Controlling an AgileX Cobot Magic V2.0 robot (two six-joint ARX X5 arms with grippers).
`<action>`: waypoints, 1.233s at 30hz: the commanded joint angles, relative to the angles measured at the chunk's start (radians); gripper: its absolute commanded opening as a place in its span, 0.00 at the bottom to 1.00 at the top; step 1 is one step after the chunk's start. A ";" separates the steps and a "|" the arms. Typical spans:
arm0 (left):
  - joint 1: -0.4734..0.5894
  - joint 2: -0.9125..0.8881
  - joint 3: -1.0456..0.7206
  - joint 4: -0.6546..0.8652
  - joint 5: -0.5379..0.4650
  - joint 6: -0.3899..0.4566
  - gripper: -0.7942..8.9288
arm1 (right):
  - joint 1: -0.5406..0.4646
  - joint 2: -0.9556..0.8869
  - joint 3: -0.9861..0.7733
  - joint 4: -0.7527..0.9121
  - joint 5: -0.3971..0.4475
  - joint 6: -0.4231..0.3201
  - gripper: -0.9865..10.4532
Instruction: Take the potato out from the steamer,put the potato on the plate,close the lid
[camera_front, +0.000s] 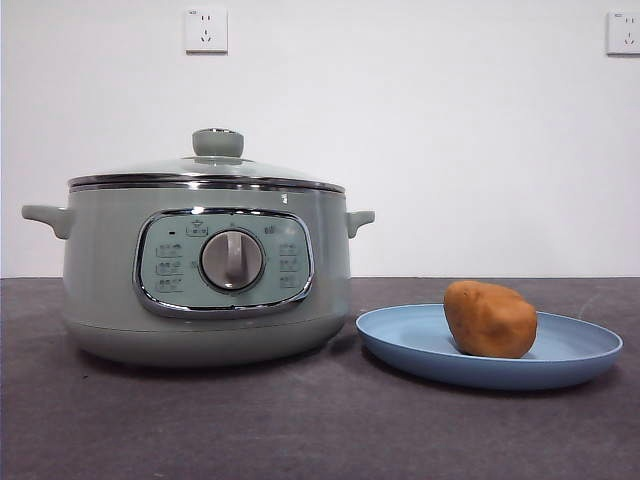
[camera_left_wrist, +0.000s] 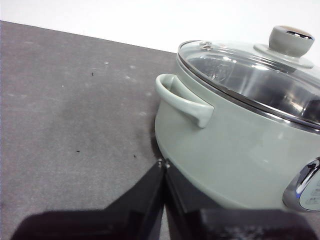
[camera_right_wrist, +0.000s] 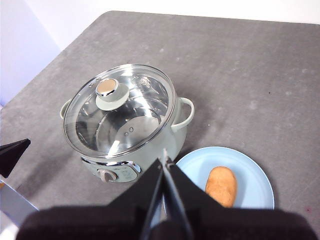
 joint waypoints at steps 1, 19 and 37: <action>0.002 -0.002 -0.013 0.000 -0.001 -0.004 0.08 | 0.000 -0.001 0.001 0.004 0.003 0.006 0.09; 0.002 -0.002 -0.013 0.000 -0.001 -0.004 0.08 | -0.017 -0.014 0.000 0.004 0.018 -0.056 0.09; 0.002 -0.002 -0.013 0.000 -0.001 -0.004 0.08 | -0.313 -0.466 -0.856 0.650 0.022 -0.030 0.09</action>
